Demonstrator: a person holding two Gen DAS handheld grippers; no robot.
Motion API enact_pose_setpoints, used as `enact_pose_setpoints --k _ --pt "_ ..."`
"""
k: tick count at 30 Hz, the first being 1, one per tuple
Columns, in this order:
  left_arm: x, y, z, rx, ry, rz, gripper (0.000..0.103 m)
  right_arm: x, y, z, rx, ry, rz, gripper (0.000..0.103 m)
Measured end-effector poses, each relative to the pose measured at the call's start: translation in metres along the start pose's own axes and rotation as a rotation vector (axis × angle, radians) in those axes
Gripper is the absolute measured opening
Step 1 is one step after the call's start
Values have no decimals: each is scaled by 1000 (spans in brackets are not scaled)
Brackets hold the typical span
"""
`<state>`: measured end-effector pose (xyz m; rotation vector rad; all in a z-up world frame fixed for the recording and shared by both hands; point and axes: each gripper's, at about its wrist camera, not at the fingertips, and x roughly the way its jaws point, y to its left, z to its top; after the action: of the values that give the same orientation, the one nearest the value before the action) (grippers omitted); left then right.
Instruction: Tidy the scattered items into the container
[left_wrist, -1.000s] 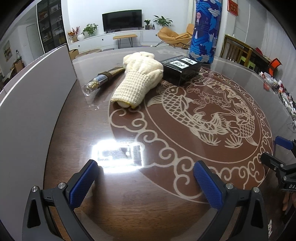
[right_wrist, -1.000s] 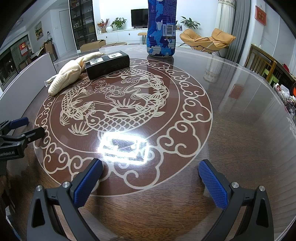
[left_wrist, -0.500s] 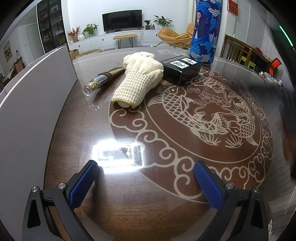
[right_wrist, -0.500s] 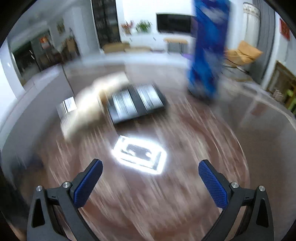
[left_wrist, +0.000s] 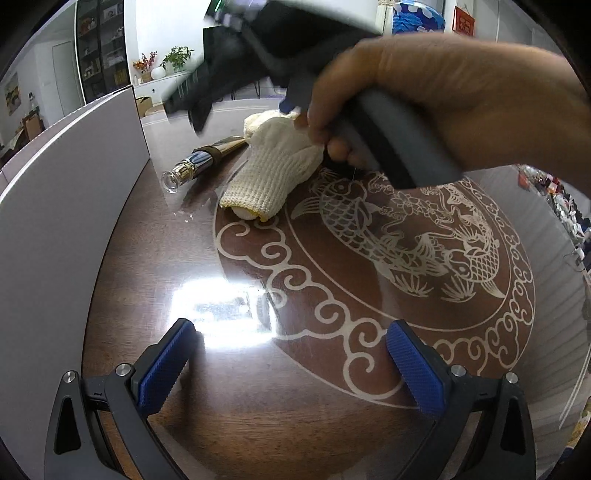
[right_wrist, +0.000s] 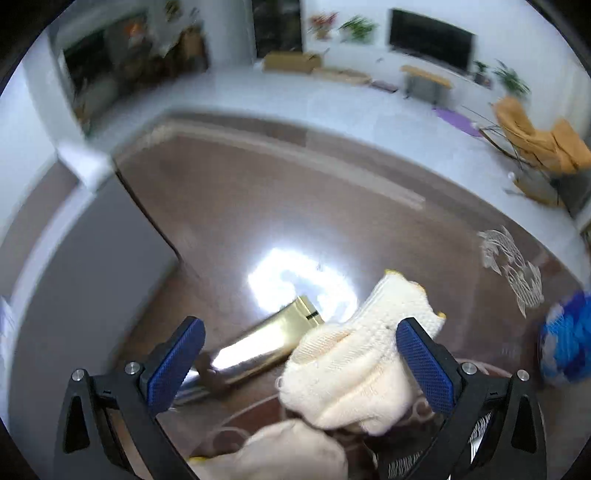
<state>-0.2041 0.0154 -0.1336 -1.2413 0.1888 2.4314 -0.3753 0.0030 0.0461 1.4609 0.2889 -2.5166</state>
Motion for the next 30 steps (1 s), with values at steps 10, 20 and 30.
enact_pose_setpoints --k 10,20,30 --pt "-2 -2 -1 0 0 0 103 7 -81 -91 170 71 -33 103" --pt "-4 -7 -4 21 11 30 103 -22 -84 -242 163 4 -41 103" --pt "2 -3 -1 14 8 20 103 33 -7 -67 10 -87 149 103"
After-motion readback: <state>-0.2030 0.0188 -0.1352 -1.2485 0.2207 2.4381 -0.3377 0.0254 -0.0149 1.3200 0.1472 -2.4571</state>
